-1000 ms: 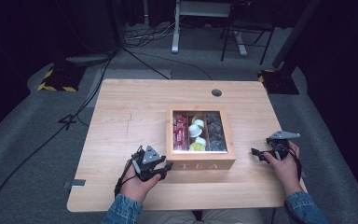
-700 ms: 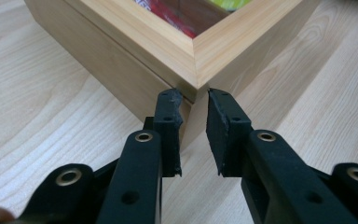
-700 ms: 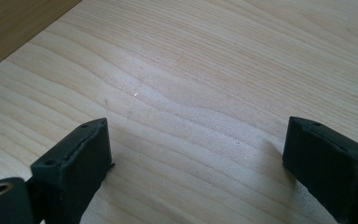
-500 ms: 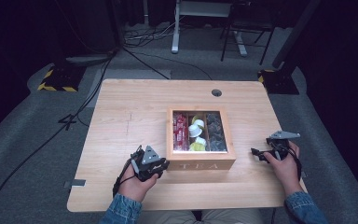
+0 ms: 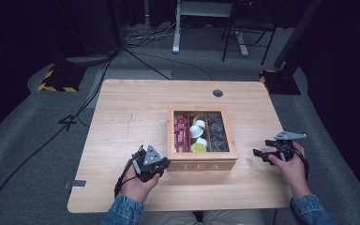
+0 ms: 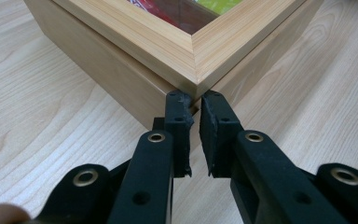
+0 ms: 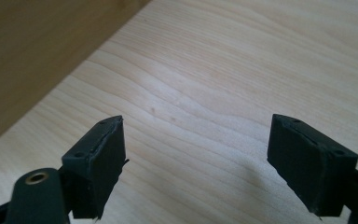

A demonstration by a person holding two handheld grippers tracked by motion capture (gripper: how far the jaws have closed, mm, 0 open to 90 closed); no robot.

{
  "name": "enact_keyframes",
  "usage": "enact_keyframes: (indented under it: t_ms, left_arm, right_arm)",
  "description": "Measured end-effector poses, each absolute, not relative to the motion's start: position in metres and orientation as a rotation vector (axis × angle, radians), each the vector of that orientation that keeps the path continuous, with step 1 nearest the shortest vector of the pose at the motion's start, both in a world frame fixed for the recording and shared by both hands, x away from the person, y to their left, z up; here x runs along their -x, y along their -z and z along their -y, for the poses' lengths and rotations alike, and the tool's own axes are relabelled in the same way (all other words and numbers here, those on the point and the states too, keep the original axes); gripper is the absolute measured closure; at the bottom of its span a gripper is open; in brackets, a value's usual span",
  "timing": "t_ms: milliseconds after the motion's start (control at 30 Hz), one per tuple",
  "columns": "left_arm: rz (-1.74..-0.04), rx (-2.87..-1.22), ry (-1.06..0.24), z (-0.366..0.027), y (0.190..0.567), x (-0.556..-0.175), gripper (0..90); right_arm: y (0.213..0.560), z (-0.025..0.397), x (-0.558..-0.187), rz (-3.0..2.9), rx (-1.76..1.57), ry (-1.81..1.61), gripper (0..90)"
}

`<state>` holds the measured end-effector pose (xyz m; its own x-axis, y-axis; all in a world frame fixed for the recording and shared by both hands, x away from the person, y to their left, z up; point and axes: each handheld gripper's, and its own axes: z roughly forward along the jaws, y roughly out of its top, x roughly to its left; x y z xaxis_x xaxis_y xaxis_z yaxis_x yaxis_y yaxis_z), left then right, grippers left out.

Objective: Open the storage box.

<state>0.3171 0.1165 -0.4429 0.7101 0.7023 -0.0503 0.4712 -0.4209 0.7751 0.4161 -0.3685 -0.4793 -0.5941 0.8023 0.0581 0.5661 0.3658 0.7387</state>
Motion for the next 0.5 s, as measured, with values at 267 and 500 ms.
enact_keyframes:
  t_ms: [267, 500]
  left_arm:
    - [-0.889, -2.065, -0.354, -0.117, 0.438, -0.318, 80.3]
    - [-0.890, -2.063, -0.361, -0.117, 0.436, -0.319, 79.0]
  right_arm:
    - [0.440, 0.348, -0.393, -2.373, -1.032, -1.159, 17.0]
    - [0.420, 0.311, -0.374, -2.486, -0.846, -1.273, 15.5]
